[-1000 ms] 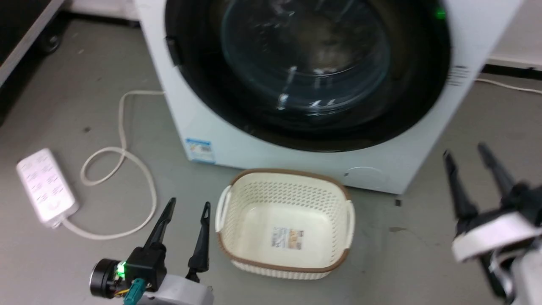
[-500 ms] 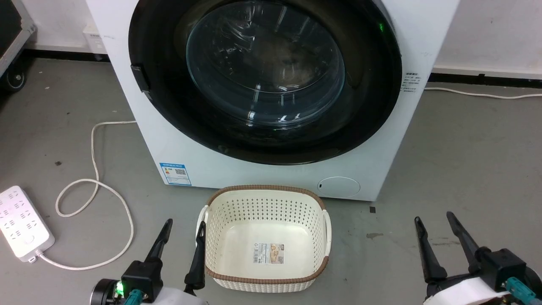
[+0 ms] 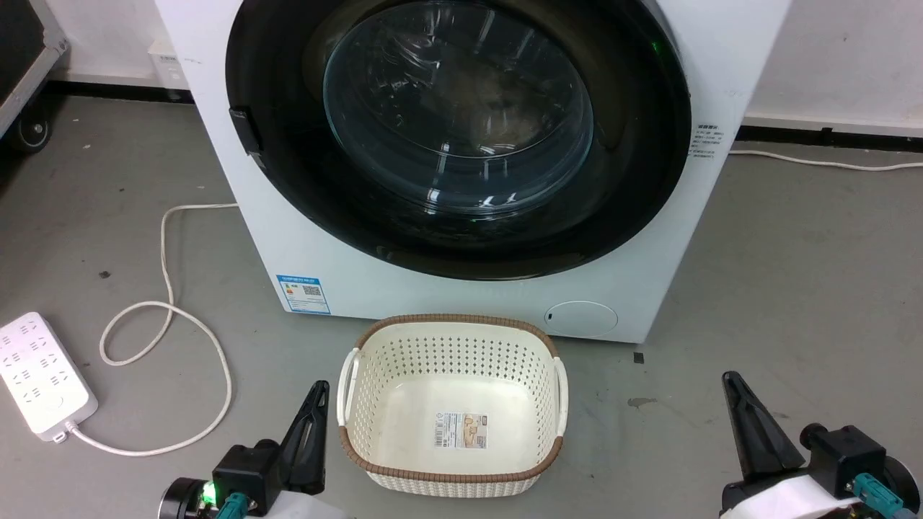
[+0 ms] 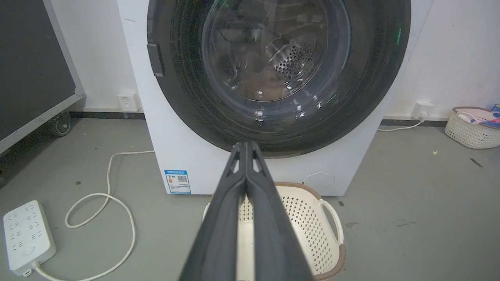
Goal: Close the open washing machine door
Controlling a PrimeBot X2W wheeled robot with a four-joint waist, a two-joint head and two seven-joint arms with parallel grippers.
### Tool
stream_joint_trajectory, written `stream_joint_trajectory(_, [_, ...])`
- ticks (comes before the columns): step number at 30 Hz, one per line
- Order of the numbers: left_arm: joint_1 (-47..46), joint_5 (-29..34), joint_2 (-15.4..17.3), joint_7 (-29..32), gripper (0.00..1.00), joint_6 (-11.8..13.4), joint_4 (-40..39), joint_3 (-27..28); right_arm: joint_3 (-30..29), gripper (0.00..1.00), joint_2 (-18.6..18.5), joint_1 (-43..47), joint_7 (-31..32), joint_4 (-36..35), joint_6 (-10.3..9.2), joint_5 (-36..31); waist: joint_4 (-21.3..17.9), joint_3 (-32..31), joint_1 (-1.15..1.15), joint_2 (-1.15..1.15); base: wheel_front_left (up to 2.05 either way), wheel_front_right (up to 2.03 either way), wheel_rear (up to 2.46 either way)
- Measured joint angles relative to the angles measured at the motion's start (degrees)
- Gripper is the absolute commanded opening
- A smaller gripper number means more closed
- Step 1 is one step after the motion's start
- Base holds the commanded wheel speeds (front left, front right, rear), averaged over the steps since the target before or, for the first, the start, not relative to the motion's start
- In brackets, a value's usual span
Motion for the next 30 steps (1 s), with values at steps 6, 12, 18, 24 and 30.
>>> stream_joint_trajectory(6, [0.00,0.14,-0.01,0.68,0.00,0.02,-0.23,0.22,0.09,0.00,0.00,0.00,0.55,-0.37,0.00,-0.01,0.09,-0.07,0.00,0.00,0.00,0.00,0.00])
stream_joint_trajectory(12, [0.00,0.38,-0.02,1.35,0.00,0.07,-0.76,0.56,0.18,0.00,0.00,0.00,1.25,-0.83,0.00,-0.02,0.18,-0.14,0.00,0.00,0.00,0.00,0.00])
stream_joint_trajectory(18, [-0.01,0.59,-0.04,2.03,0.00,0.19,-1.15,0.86,0.30,0.00,0.01,0.00,1.96,-1.26,0.00,-0.12,0.28,-0.21,0.00,0.00,0.00,0.00,0.00])
stream_joint_trajectory(24, [-0.01,1.02,-0.07,2.71,0.00,0.34,-1.59,1.10,0.38,0.00,0.01,0.00,2.54,-1.64,0.00,-0.45,0.37,-0.28,0.00,0.00,0.00,0.00,0.00])
stream_joint_trajectory(30, [-0.01,1.18,-0.10,3.43,0.00,0.58,-2.01,1.32,0.47,0.00,0.02,0.00,3.32,-2.12,0.00,-0.46,0.46,-0.35,0.00,0.00,0.00,0.00,0.00])
